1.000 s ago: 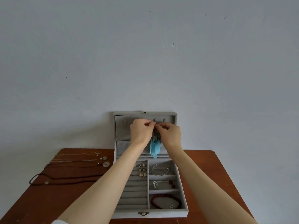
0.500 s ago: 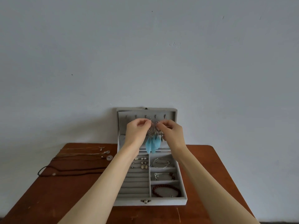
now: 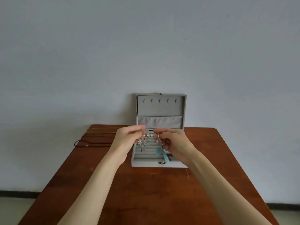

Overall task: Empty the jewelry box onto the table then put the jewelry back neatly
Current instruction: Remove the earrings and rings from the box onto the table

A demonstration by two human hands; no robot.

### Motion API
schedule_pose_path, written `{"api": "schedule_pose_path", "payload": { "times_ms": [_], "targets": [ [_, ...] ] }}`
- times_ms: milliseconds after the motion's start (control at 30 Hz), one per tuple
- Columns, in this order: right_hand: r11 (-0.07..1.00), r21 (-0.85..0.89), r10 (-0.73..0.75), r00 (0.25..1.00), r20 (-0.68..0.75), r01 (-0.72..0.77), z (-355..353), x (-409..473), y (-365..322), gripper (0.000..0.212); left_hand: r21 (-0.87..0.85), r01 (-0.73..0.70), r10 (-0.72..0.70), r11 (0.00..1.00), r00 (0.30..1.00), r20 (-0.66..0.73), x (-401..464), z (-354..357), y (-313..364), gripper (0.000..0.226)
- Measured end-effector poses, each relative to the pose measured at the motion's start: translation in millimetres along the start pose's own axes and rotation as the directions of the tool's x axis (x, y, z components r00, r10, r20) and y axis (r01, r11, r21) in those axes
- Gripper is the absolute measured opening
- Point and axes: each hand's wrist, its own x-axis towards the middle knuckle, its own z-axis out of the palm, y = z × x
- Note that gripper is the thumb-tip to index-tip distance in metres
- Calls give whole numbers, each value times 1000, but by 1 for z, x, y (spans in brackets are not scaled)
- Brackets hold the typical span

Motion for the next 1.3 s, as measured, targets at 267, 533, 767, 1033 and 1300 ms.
{"api": "schedule_pose_path", "payload": {
  "times_ms": [267, 533, 767, 1033, 1300],
  "targets": [
    [985, 119, 122, 991, 60, -128, 23, -35, 34, 15, -72, 77, -80, 994, 996, -42, -43, -33, -19, 13],
    [990, -15, 144, 990, 0, -144, 39, -49, 47, 11, -55, 157, -157, 986, 988, 13, -67, -53, -28, 11],
    [950, -295, 104, 995, -7, -102, 50, -56, 38, 10, 40, 71, -73, 997, 996, 48, -76, -78, -18, 14],
    [882, -466, 48, 973, 226, 65, 89, -67, 21, 8, 107, -89, 81, 990, 994, 77, -93, -117, 9, 8],
    [879, -468, 217, 950, 225, -90, 126, -30, 38, 7, 93, 172, -183, 981, 975, 122, -65, -153, -21, 12]
  ]
}}
